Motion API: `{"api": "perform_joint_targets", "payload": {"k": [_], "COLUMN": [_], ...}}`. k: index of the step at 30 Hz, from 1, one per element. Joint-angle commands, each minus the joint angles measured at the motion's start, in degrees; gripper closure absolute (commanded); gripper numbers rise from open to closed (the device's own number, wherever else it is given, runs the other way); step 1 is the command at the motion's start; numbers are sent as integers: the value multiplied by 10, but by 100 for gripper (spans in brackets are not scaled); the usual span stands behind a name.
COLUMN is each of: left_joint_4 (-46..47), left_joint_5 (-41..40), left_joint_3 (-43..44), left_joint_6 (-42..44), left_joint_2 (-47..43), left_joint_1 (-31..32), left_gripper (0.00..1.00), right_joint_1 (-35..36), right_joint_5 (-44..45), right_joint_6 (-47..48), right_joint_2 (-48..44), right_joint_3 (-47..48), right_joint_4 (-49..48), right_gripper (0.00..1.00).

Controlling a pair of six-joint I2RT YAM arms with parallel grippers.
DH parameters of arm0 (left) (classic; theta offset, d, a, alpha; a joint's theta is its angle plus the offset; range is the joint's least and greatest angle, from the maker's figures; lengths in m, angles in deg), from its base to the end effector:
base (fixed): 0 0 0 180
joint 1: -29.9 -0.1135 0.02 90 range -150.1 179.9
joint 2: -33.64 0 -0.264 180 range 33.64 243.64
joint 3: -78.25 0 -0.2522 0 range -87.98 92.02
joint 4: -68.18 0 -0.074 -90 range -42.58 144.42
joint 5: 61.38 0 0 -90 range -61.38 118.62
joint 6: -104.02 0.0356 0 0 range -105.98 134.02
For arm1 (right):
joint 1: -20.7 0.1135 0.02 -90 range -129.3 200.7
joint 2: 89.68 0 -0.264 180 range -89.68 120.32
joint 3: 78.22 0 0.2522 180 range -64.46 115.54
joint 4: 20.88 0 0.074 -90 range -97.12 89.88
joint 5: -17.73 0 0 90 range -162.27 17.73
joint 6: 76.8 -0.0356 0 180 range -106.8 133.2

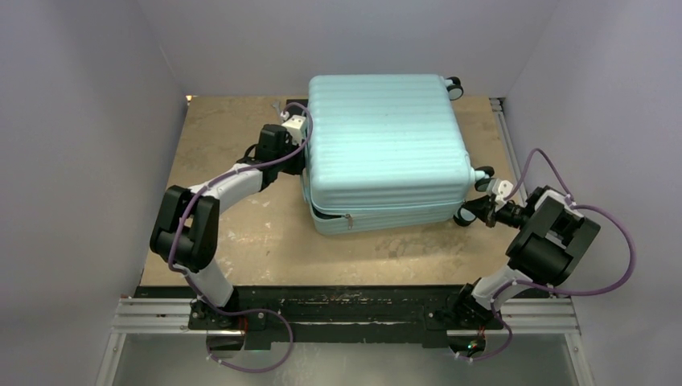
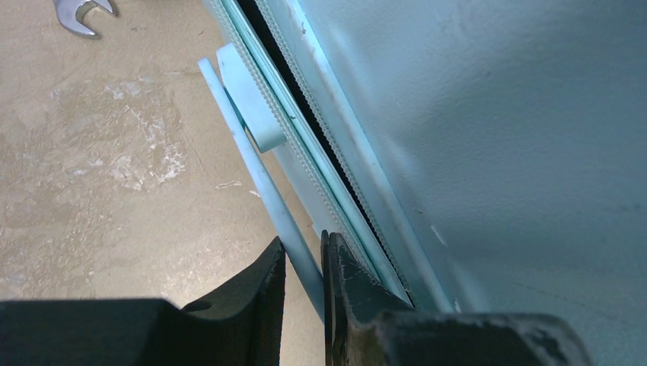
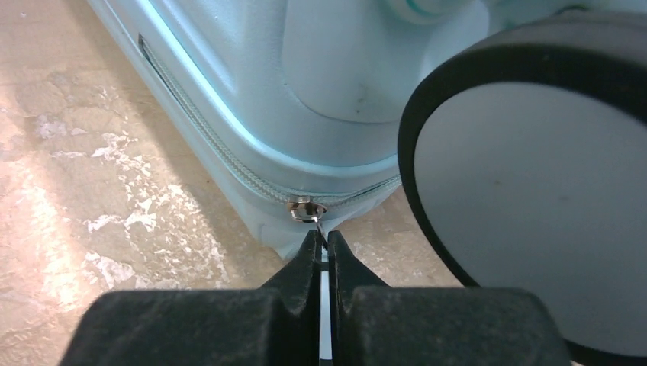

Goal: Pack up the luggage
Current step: Zip the luggage at the center of the board.

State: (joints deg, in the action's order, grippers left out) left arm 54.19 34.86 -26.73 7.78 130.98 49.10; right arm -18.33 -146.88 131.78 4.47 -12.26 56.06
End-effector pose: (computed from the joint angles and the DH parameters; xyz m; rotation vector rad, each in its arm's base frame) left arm 0.3530 -0.1270 0.2148 0.3119 2.2026 -0.3661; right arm 0.2077 -0.1242 0.1771 -1.0406 1.5429 0.5151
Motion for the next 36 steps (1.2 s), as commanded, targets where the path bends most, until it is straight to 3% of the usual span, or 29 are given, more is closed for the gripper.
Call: {"api": "perform_joint_targets", "payload": {"k": [1,8,17,36], "left_joint_4": [-35,-56,-42,-37], "left_joint_5": [16,-3,-20,-26], "left_joint_3": [-12,-10,-79,-109], "left_joint_6": [60,96,174,226], "left_joint_2": [-25,-26,-76,-97], "left_joint_1": [-11,-11,-2,18], "left_gripper": [100,100,100,100], "right_joint_1": [11,1,-55,-6], "right_joint_5": [-33,-44,-93,-103], "right_joint_6": [116,104,30,-61], "right_joint_2": [-12,-20,38,76], "right_joint_3": [5,-1,48,103], "right_joint_4": [16,16,13,10], "right_gripper": [100,100,100,100]}}
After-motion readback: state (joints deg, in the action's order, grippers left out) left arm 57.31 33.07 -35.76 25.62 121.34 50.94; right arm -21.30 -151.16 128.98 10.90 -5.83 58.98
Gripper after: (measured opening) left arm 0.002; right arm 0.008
